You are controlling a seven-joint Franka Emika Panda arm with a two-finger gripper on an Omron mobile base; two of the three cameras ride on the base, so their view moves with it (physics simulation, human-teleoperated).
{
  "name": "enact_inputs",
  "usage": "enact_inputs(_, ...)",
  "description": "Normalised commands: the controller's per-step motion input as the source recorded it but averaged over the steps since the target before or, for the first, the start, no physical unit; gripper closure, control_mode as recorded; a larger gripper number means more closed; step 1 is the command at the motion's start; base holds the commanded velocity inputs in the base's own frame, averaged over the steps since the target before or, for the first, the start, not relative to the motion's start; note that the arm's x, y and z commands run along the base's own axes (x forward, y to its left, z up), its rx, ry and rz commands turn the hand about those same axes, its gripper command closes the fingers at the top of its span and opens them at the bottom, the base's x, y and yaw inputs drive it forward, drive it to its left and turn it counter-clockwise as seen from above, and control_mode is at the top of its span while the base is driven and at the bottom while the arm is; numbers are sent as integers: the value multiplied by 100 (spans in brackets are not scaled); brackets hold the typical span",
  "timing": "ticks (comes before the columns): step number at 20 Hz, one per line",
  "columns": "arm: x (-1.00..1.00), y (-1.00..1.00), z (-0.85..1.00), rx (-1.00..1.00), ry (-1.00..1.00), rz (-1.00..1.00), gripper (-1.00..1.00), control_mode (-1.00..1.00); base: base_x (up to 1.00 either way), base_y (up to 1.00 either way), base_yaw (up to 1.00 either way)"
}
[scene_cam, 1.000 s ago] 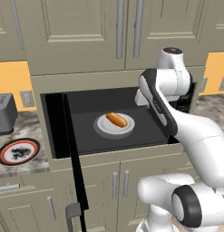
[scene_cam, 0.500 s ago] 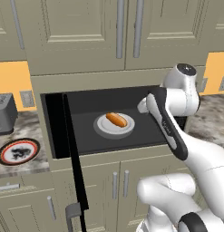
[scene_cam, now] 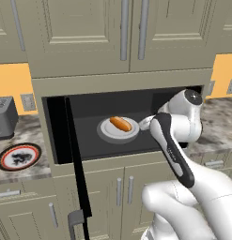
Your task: Pick the hotdog bun from the microwave and place it on plate located on the counter.
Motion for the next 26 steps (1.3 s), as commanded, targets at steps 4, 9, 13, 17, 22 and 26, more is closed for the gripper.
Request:
enact_inputs(4, 42, 46, -1, 0, 4, 4, -100, -100, 0, 0, 0)
enact_inputs(9, 50, 10, -25, 0, 0, 6, -100, -100, 0, 0, 0)
enact_inputs(13, 48, 16, -34, 0, 0, 5, -100, -100, 0, 0, 0)
enact_inputs(17, 55, 13, -16, 0, 0, 3, -100, -100, 0, 0, 0)
enact_inputs(22, 67, 0, -2, 0, 2, 0, -100, -100, 0, 0, 0)
enact_inputs(26, 60, 2, -29, 0, 4, 0, -100, -100, 0, 0, 0)
